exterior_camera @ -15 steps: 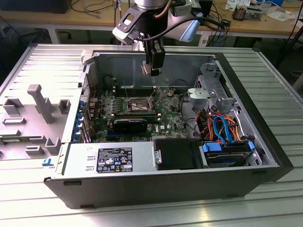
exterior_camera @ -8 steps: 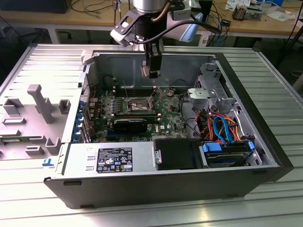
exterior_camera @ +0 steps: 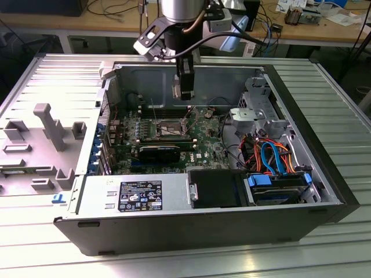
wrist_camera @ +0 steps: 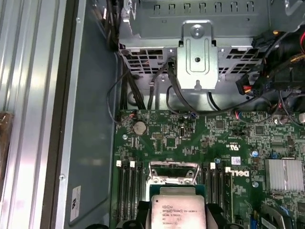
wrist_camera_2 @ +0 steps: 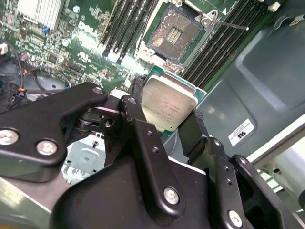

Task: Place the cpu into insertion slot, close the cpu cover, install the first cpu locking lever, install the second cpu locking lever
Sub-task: 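Place the cpu into insertion slot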

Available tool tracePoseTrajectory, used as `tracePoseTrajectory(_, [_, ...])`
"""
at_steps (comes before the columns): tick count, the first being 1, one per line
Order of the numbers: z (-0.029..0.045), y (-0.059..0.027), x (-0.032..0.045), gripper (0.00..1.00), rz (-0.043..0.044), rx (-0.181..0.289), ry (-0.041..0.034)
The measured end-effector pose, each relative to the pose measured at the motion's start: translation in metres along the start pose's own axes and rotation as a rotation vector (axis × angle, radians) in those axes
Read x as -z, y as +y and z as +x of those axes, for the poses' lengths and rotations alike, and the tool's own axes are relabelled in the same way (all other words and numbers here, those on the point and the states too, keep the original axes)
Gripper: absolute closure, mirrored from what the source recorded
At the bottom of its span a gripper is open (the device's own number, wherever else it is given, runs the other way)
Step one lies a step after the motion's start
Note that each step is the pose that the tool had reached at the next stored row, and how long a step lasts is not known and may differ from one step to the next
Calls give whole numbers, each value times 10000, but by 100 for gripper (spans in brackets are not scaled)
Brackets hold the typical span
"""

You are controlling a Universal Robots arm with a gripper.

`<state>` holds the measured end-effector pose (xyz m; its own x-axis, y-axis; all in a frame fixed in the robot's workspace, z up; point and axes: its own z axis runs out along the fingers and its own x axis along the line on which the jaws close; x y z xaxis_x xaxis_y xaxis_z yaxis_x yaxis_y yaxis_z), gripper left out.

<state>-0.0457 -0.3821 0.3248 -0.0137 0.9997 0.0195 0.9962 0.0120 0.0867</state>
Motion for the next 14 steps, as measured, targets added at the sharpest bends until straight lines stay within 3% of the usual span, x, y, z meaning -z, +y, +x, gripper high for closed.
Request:
tracePoseTrajectory(5, [0,-82,-27,46,0,-88,-10])
tracePoseTrajectory(14, [0,-86,-28,46,-1,-90,-9])
